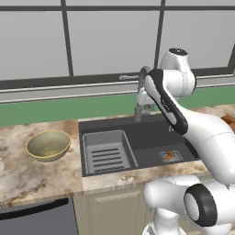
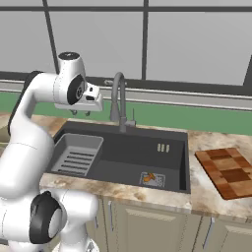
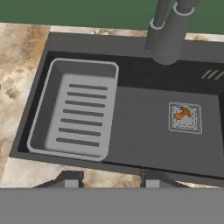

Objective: Pick the mushroom from the sink and place it in the bowl. Then pick the bowl and place it in the microwave. Then close the microwave door and press the start button.

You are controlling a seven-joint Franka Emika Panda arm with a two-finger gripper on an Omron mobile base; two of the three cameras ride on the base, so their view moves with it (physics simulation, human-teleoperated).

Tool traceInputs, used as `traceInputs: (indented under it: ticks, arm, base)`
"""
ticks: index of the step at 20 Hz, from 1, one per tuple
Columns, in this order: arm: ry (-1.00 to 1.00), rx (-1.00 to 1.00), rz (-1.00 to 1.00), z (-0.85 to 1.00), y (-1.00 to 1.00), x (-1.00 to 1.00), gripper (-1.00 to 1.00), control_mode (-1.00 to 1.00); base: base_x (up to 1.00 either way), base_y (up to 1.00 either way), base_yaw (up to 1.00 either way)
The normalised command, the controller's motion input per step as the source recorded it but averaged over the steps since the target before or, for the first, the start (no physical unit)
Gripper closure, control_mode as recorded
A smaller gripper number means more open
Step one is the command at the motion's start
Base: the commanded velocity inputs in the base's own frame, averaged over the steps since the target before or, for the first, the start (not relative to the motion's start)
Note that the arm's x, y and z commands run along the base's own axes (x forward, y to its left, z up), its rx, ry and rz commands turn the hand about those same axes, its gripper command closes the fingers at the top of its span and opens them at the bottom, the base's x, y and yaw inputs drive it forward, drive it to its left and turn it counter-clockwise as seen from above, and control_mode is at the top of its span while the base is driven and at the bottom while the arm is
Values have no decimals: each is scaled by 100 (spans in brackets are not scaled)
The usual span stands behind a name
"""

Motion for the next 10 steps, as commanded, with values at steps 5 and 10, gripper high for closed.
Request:
traceInputs:
  ticks: [5, 10]
  arm:
    - [-2, 10, -3, -25, -62, -46, -100, -100]
    - [2, 8, -27, -99, -97, -92, -100, -100]
  base:
    - [0, 0, 0]
    - [0, 0, 0]
